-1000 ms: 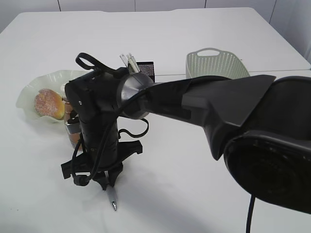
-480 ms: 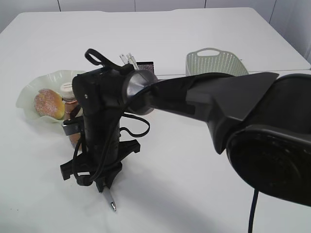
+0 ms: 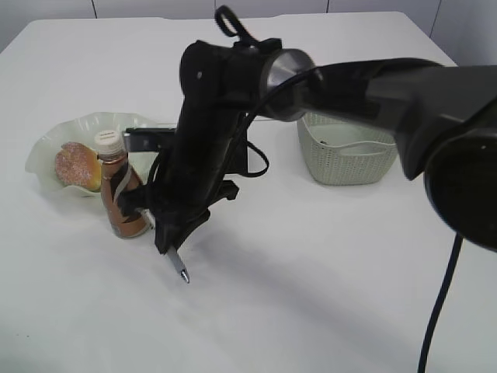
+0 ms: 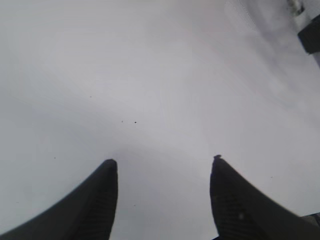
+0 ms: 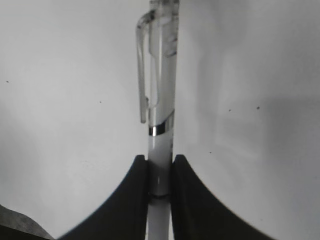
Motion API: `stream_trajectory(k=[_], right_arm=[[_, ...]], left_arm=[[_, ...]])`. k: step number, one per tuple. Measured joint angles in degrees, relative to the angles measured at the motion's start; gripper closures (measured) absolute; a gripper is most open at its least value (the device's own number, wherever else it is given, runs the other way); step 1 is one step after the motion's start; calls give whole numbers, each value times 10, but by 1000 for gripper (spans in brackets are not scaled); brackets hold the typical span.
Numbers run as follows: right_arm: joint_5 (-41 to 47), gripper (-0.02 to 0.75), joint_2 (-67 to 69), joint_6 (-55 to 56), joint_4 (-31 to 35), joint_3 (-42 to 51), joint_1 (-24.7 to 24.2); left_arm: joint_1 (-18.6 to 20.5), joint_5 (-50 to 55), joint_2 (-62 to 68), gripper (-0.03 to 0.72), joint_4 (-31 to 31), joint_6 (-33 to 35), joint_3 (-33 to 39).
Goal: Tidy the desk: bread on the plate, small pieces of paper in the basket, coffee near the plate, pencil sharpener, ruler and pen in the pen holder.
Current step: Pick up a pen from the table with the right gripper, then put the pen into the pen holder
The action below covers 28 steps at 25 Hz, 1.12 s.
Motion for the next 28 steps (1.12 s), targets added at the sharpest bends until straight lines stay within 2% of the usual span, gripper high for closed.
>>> stream_trajectory(k=[6, 18, 25, 28], right_arm=[[0, 675, -28, -62, 88, 0, -69], [-2, 677, -54, -221, 359, 0, -209], [-6, 677, -54, -363, 518, 0, -288], [-13, 677, -54, -449, 556, 0, -308]], left_arm=[[0, 0, 0, 255, 0, 0, 0], [0, -2, 0, 255, 0, 0, 0], [0, 0, 0, 255, 0, 0, 0], [0, 0, 0, 255, 0, 0, 0]])
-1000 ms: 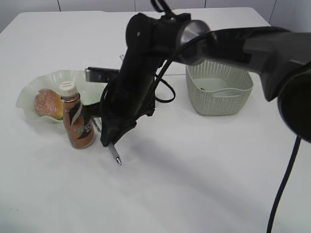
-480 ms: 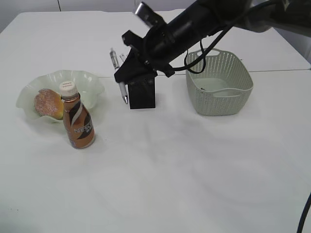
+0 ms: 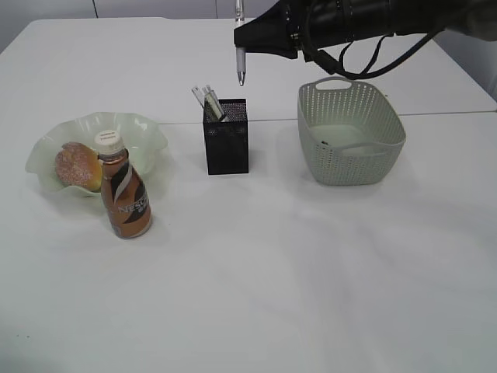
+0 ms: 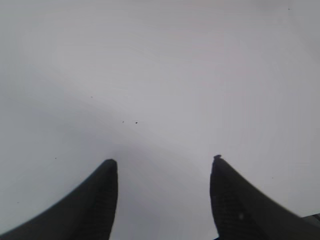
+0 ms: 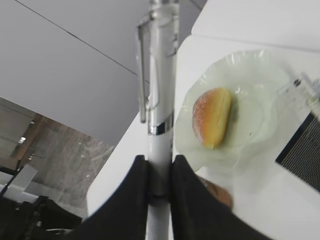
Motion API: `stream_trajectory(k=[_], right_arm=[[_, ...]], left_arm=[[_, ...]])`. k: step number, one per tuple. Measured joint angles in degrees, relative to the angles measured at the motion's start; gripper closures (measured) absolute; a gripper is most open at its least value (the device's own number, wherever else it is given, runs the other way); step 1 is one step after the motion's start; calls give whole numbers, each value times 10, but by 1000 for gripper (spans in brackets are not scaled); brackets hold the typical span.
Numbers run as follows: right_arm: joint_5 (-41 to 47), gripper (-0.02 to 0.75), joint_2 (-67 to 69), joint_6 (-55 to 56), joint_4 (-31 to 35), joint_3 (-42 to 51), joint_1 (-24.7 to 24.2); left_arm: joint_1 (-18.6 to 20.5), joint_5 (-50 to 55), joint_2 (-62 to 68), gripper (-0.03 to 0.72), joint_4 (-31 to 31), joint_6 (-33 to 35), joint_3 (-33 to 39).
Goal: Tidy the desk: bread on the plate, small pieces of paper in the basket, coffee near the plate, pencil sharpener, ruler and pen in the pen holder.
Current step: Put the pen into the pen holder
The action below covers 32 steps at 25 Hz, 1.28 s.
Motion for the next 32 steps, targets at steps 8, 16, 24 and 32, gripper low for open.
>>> stream_trajectory(k=[8, 16, 24, 32], right_arm=[[-121, 677, 1, -222, 47, 0, -4], [-143, 676, 61, -262, 104, 0, -4], [-138, 657, 118, -328, 148, -44, -2], [-118, 652, 143, -393, 154, -56, 11]], left_arm=[[0, 3, 0, 255, 0, 0, 0], [0, 11, 0, 255, 0, 0, 0], [0, 22, 0, 255, 0, 0, 0], [0, 30, 0, 255, 0, 0, 0]])
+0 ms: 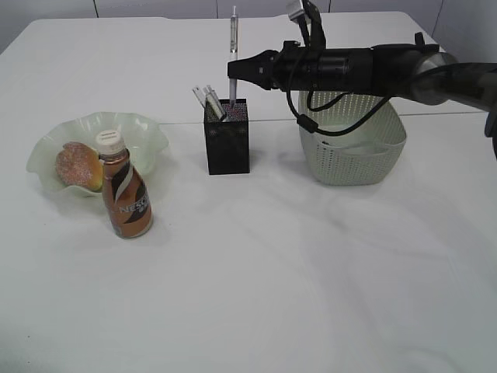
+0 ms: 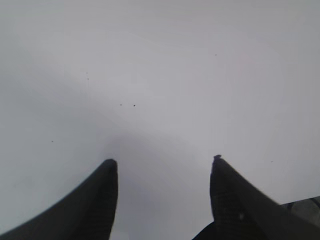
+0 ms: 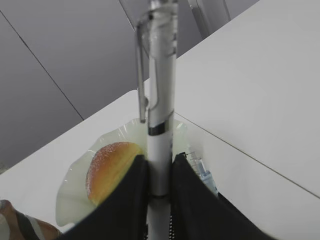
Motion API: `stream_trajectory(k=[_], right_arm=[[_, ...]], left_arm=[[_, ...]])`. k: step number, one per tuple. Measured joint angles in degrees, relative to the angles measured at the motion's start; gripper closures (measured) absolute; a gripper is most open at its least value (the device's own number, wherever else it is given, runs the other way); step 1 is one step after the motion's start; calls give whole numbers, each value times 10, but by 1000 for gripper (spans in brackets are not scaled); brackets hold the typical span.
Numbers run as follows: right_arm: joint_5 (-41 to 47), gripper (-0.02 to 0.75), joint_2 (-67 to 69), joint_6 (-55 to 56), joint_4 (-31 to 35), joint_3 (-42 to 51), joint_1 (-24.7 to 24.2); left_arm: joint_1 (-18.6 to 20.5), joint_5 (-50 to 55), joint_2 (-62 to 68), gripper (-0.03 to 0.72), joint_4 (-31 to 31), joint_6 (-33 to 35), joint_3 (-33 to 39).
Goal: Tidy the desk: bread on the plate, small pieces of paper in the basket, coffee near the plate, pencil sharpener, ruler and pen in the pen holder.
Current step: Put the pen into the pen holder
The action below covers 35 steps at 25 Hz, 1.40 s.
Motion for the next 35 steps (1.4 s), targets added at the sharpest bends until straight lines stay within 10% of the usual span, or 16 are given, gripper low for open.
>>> stream_trajectory(k=[16, 30, 35], right_arm=[[-25, 639, 9, -97, 12, -1, 1], [4, 475, 9, -78, -2, -1, 1], [-20, 472, -33, 84, -124, -1, 2]], left_arm=[[0, -7, 0, 255, 0, 0, 0], [0, -10, 0, 255, 0, 0, 0], [0, -5, 0, 255, 0, 0, 0]])
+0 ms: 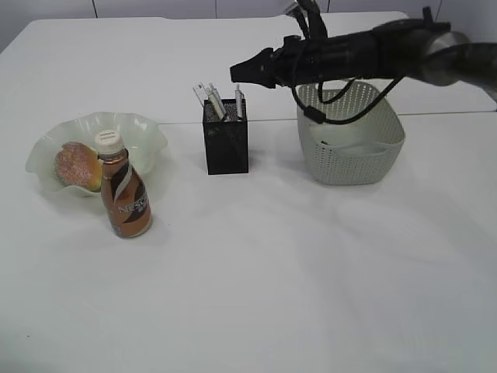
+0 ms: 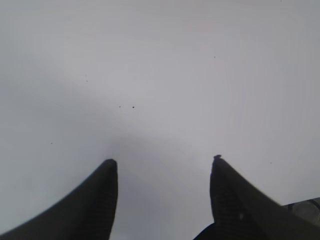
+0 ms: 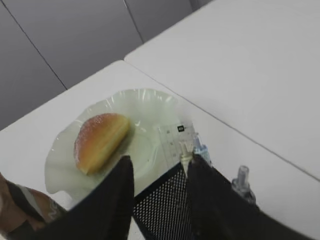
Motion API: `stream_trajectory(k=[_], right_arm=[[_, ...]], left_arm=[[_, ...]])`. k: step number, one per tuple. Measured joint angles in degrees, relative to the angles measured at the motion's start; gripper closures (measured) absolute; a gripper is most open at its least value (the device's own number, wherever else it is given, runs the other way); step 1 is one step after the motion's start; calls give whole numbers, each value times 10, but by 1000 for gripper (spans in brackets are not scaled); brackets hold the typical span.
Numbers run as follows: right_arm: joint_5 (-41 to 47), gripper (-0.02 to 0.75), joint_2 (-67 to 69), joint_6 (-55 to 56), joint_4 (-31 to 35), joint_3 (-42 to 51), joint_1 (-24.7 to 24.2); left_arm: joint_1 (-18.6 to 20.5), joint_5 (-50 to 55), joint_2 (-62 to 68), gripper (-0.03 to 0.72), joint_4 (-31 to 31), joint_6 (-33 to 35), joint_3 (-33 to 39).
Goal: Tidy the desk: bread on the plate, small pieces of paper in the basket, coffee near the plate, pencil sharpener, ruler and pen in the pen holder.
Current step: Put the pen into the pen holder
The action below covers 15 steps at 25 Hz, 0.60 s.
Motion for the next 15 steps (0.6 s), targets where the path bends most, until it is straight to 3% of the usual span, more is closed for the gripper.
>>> stream_trajectory(k=[5, 10, 15], right_arm=[[-2, 471, -83, 303, -224, 0, 9], [53, 471, -155, 537, -411, 0, 23], [123, 471, -204, 692, -509, 0, 25]], left_arm=[[0, 1, 0, 255, 0, 0, 0], [0, 2, 0, 255, -2, 0, 0], [0, 2, 0, 255, -2, 0, 0]])
